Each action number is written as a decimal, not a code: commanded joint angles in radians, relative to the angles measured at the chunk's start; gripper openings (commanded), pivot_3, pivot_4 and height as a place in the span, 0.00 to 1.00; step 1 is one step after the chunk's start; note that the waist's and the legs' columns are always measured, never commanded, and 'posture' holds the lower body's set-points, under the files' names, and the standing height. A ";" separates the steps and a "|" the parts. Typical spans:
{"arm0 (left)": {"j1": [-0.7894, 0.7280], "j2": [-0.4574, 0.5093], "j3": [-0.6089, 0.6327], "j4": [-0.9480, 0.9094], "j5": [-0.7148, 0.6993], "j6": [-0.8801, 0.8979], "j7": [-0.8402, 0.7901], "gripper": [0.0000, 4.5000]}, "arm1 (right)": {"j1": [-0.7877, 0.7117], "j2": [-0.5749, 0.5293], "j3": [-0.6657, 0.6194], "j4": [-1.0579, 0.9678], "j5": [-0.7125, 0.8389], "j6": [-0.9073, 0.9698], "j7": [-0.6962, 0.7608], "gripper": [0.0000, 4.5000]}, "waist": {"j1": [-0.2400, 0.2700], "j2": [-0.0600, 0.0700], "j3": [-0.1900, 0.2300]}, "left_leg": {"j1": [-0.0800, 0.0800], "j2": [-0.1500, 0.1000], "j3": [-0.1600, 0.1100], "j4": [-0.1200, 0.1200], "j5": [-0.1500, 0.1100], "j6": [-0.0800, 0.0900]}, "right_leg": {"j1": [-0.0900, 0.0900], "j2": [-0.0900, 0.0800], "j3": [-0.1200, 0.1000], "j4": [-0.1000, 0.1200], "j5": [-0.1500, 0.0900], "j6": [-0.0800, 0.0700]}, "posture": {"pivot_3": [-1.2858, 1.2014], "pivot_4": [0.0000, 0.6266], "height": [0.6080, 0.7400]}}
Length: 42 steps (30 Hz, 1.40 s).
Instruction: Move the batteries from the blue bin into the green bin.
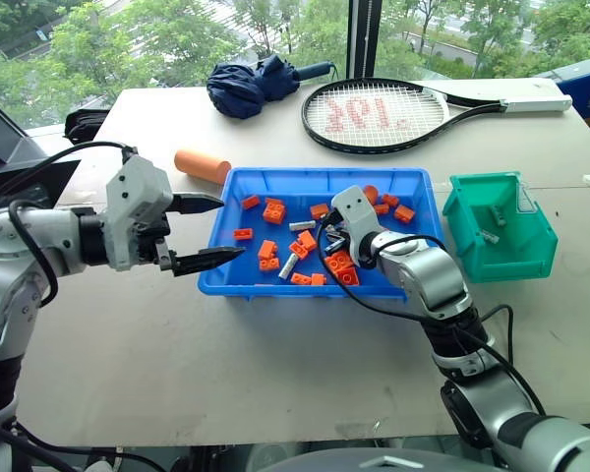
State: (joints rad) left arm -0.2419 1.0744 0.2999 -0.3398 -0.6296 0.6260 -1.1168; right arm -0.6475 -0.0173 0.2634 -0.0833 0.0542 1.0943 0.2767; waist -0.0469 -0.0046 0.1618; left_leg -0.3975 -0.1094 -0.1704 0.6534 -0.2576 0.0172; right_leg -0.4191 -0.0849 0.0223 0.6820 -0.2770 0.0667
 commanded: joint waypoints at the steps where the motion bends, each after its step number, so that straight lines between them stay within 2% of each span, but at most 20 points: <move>1: -0.023 0.006 0.006 -0.013 -0.005 -0.008 0.002 1.00 | -0.042 -0.005 -0.042 -0.094 0.024 0.036 -0.001 0.00 | 0.001 0.000 0.000 | 0.000 0.000 0.000 0.000 0.000 0.000 | 0.000 0.000 0.000 0.000 0.000 0.000 | 0.52 0.24 1.00; 4: -0.036 -0.002 -0.002 -0.015 -0.013 -0.011 -0.003 1.00 | -0.063 -0.034 -0.068 -0.189 0.060 0.056 0.032 0.00 | 0.001 0.000 0.000 | 0.000 0.000 0.000 0.000 0.000 0.000 | 0.000 0.000 0.000 0.000 0.000 0.000 | 0.52 0.24 1.00; 9: -0.120 -0.045 -0.066 -0.048 -0.046 -0.002 0.003 1.00 | -0.009 -0.174 -0.089 -0.369 0.141 -0.084 0.176 0.00 | 0.006 0.000 0.000 | 0.000 0.000 0.000 0.000 0.000 0.000 | 0.000 0.000 -0.001 -0.001 0.000 0.000 | 0.52 0.24 1.00; 14: -0.239 -0.126 -0.147 -0.080 -0.091 0.019 0.022 1.00 | 0.065 -0.273 -0.251 -0.506 0.215 -0.035 0.191 0.00 | 0.006 -0.001 -0.001 | 0.000 0.000 0.000 0.000 0.000 0.000 | 0.001 0.000 -0.001 -0.001 0.000 0.000 | 0.52 0.24 1.00; 16: -0.299 -0.167 -0.167 -0.085 -0.130 0.035 0.028 1.00 | 0.092 -0.348 -0.333 -0.545 0.233 -0.007 0.201 0.00 | 0.005 -0.001 -0.001 | 0.000 0.000 0.000 0.001 0.000 0.000 | 0.001 0.000 0.000 0.000 0.000 0.000 | 0.52 0.24 1.00; 20: -0.424 -0.235 -0.200 -0.067 -0.189 0.063 0.021 1.00 | 0.178 -0.550 -0.498 -0.567 0.242 0.033 0.235 0.00 | 0.015 -0.002 -0.001 | -0.001 -0.001 -0.001 0.002 0.000 0.000 | 0.001 -0.001 -0.003 -0.001 0.000 0.000 | 0.52 0.24 1.00; 25: -0.491 -0.280 -0.258 0.005 -0.143 0.028 -0.019 1.00 | 0.323 -0.640 -0.594 -0.529 0.240 -0.036 0.248 0.00 | 0.003 -0.002 -0.001 | 0.001 -0.001 0.001 0.002 0.000 0.000 | 0.003 -0.001 0.000 0.001 0.000 0.000 | 0.52 0.24 1.00; 31: -0.507 -0.297 -0.291 0.034 -0.099 -0.002 -0.040 1.00 | 0.363 -0.682 -0.627 -0.490 0.248 -0.046 0.237 0.00 | 0.008 -0.002 -0.001 | 0.003 0.000 0.007 0.002 0.000 0.001 | 0.001 0.000 0.003 0.005 0.000 0.000 | 0.52 0.24 1.00; 33: -0.501 -0.302 -0.289 0.038 -0.082 -0.021 -0.037 1.00 | 0.376 -0.705 -0.622 -0.480 0.252 -0.059 0.254 0.23 | 0.010 -0.002 -0.001 | 0.003 0.000 0.007 0.002 0.000 0.001 | 0.001 0.000 0.004 0.005 0.000 0.000 | 0.52 0.24 1.00; 34: -0.494 -0.301 -0.286 0.038 -0.079 -0.025 -0.038 1.00 | 0.378 -0.708 -0.622 -0.479 0.261 -0.055 0.258 0.30 | 0.011 -0.002 -0.001 | 0.003 0.000 0.007 0.002 0.000 0.001 | 0.001 0.000 0.004 0.005 0.000 0.000 | 0.52 0.24 1.00; 37: -0.472 -0.290 -0.276 0.039 -0.066 -0.032 -0.038 1.00 | 0.363 -0.719 -0.613 -0.461 0.255 -0.085 0.247 0.59 | 0.011 -0.002 -0.001 | 0.003 0.000 0.007 0.002 0.000 0.001 | 0.001 0.000 0.005 0.005 0.000 0.000 | 0.52 0.24 1.00; 40: -0.434 -0.265 -0.248 0.038 -0.054 -0.034 -0.025 1.00 | 0.322 -0.740 -0.582 -0.427 0.247 -0.131 0.252 0.93 | 0.008 -0.002 -0.001 | 0.003 0.000 0.007 0.002 0.000 0.001 | 0.001 0.000 0.006 0.005 0.000 0.000 | 0.52 0.24 1.00; 41: -0.420 -0.253 -0.238 0.038 -0.047 -0.039 -0.023 1.00 | 0.305 -0.750 -0.564 -0.415 0.249 -0.160 0.267 0.98 | 0.007 -0.002 -0.001 | 0.003 0.000 0.007 0.002 0.000 0.001 | 0.001 0.000 0.006 0.005 0.000 0.000 | 0.52 0.24 1.00; 42: -0.406 -0.239 -0.228 0.039 -0.042 -0.040 -0.022 1.00 | 0.283 -0.760 -0.543 -0.400 0.257 -0.186 0.291 0.98 | 0.006 -0.002 -0.001 | 0.003 0.000 0.008 0.002 0.000 0.001 | 0.001 0.000 0.006 0.005 0.000 0.000 | 0.52 0.24 1.00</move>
State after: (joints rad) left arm -0.6457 0.8128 0.0216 -0.2904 -0.6812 0.6032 -1.1458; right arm -0.3375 -0.7557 -0.2869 -0.4719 0.3080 0.9591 0.5440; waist -0.0413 -0.0068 0.1607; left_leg -0.3943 -0.1089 -0.1628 0.6557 -0.2575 0.0177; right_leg -0.4182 -0.0848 0.0280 0.6874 -0.2770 0.0669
